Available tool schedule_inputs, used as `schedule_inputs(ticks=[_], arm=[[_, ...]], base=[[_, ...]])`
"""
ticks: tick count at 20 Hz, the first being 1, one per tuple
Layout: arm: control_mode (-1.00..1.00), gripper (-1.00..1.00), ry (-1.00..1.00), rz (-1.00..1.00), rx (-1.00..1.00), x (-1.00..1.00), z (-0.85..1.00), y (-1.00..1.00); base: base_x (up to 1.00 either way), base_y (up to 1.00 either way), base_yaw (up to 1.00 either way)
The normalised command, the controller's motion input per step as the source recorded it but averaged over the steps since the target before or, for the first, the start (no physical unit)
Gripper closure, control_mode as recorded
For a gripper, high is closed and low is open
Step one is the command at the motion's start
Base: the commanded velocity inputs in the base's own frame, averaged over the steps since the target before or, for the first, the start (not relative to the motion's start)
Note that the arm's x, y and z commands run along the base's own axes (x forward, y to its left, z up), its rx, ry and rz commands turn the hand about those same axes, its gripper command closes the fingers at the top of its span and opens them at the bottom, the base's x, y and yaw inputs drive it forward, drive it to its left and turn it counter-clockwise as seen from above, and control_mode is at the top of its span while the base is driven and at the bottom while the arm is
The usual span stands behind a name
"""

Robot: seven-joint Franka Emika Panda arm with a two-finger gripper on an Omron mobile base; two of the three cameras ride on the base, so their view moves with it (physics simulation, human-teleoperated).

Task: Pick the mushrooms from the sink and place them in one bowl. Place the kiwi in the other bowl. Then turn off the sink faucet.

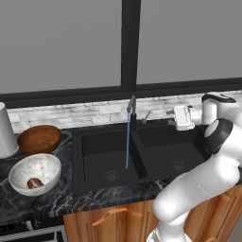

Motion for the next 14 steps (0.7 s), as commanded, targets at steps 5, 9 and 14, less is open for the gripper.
schedule_inputs(ticks=[5, 9, 14], arm=[[-1.00, -1.00, 0.00, -0.04, -0.04, 0.40, -0.21, 0.02], [-1.00, -1.00, 0.00, -0.09, -0.01, 0.41, -0.15, 0.00], [-1.00, -1.00, 0.00, -0.09, -0.01, 0.37, -0.22, 0.00]], base=[[0.00, 0.00, 0.00], [0.00, 0.00, 0.00], [0.00, 0.00, 0.00]])
